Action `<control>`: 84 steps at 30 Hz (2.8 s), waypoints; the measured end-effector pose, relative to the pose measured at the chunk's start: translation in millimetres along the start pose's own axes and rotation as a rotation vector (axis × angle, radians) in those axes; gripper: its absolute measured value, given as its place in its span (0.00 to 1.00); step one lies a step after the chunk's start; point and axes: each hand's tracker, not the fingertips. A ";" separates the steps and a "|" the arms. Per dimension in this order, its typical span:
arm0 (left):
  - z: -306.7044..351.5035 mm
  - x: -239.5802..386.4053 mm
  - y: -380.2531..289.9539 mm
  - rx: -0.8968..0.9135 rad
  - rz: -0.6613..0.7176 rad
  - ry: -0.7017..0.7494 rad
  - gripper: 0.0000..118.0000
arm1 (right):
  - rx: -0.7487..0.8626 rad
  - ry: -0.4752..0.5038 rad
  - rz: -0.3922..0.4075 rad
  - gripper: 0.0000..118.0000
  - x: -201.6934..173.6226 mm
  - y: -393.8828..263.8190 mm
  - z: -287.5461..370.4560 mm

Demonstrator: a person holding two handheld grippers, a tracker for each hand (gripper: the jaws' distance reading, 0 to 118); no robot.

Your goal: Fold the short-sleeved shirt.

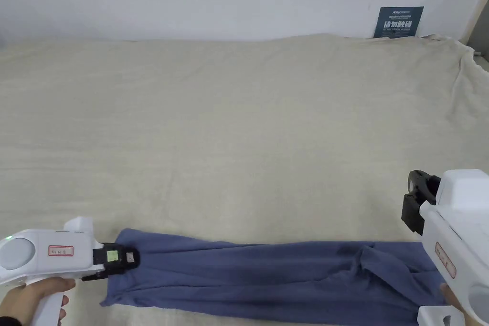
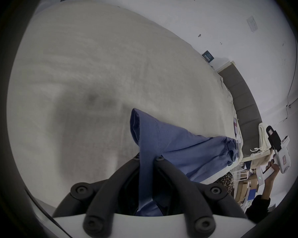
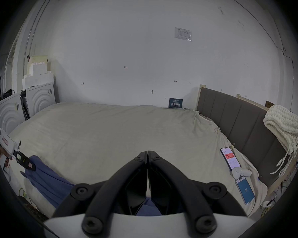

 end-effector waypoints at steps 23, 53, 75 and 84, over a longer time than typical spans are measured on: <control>-1.1 158.1 -17.4 -0.026 -0.184 0.003 0.02 | 0.052 0.029 -0.038 0.00 24.6 1.6 26.0; -92.6 259.4 -67.1 -0.010 -0.227 -0.004 0.72 | 0.031 -0.036 -0.056 0.00 57.5 -8.4 44.3; -111.4 181.6 -123.4 0.278 -0.291 0.109 0.00 | 0.026 -0.040 -0.067 0.00 60.9 -6.3 45.3; -156.4 223.5 -146.1 0.203 -0.354 0.078 0.00 | 0.008 -0.063 -0.070 0.00 69.4 -8.3 51.9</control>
